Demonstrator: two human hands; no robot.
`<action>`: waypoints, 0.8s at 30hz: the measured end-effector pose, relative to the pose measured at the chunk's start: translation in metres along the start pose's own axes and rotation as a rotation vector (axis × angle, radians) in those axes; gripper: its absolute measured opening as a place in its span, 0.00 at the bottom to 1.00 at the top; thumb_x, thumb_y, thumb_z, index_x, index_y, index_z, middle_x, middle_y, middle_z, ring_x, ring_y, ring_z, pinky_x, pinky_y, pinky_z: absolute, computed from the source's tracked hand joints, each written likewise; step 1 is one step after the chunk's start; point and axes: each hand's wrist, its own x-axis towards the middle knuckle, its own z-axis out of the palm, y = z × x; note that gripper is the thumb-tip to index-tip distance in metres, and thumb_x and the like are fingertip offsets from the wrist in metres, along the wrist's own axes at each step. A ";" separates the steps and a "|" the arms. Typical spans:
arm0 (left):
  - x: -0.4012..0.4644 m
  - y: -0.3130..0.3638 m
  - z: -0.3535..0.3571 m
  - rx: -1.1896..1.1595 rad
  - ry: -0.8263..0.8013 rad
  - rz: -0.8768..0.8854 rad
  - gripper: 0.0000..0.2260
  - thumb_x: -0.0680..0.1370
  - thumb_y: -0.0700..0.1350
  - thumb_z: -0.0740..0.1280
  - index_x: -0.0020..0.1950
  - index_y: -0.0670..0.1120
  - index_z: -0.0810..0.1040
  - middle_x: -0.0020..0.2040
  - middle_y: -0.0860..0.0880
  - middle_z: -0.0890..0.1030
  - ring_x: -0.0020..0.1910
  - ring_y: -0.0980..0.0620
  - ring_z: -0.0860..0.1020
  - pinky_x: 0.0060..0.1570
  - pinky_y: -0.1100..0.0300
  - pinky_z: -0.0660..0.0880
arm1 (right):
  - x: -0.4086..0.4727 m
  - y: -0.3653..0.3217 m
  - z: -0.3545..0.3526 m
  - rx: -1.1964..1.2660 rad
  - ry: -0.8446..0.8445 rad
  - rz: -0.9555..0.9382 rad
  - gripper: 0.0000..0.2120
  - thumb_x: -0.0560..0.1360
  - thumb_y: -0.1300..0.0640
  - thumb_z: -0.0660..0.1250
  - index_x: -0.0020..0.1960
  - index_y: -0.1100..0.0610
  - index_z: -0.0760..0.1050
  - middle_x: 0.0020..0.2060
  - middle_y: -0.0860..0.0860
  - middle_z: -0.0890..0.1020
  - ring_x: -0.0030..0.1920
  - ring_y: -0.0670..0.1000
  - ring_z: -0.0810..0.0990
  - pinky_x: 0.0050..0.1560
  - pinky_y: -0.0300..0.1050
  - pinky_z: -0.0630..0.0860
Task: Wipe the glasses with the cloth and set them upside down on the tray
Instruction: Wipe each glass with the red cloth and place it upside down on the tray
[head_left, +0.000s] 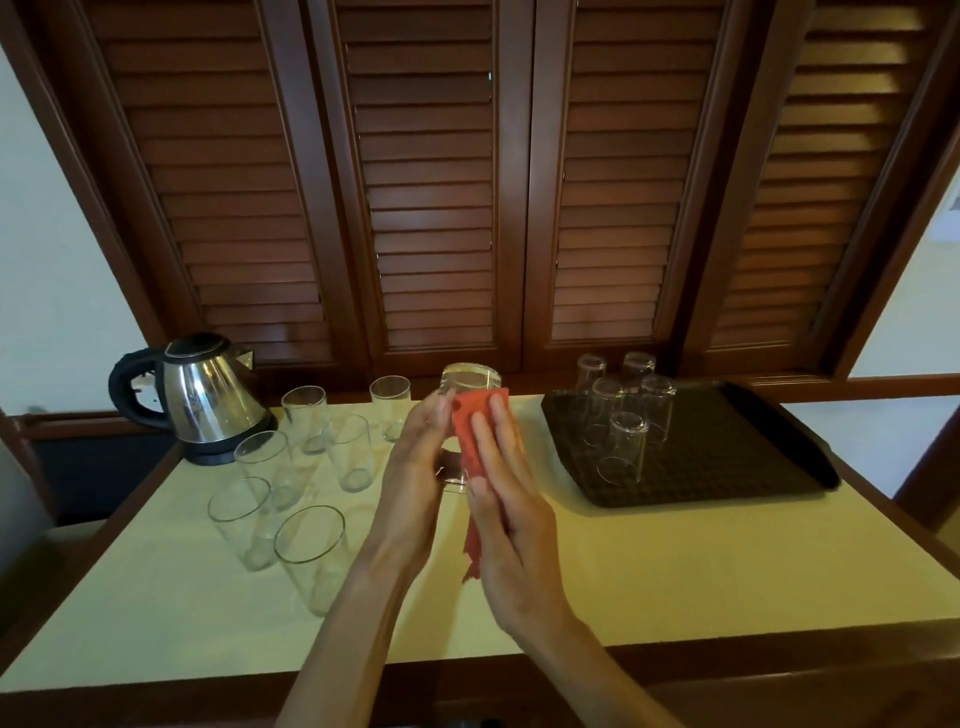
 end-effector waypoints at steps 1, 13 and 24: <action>-0.002 -0.002 0.000 -0.022 0.005 -0.003 0.24 0.81 0.64 0.60 0.71 0.55 0.79 0.63 0.47 0.84 0.61 0.46 0.83 0.58 0.49 0.80 | 0.005 0.002 -0.003 0.086 0.023 0.060 0.23 0.85 0.46 0.53 0.79 0.44 0.58 0.81 0.43 0.59 0.80 0.46 0.58 0.79 0.54 0.61; -0.015 -0.011 0.009 -0.059 0.072 0.011 0.26 0.79 0.64 0.67 0.71 0.50 0.78 0.59 0.44 0.84 0.56 0.45 0.83 0.58 0.48 0.80 | 0.019 -0.003 -0.013 0.252 -0.016 0.262 0.20 0.86 0.50 0.55 0.78 0.44 0.64 0.70 0.46 0.77 0.68 0.45 0.77 0.72 0.49 0.71; -0.013 -0.008 0.003 0.178 -0.028 -0.062 0.20 0.81 0.69 0.57 0.68 0.65 0.78 0.63 0.56 0.83 0.61 0.51 0.82 0.59 0.51 0.78 | 0.018 0.006 -0.013 0.226 0.042 0.307 0.22 0.85 0.49 0.55 0.79 0.44 0.63 0.62 0.41 0.82 0.58 0.43 0.81 0.57 0.38 0.77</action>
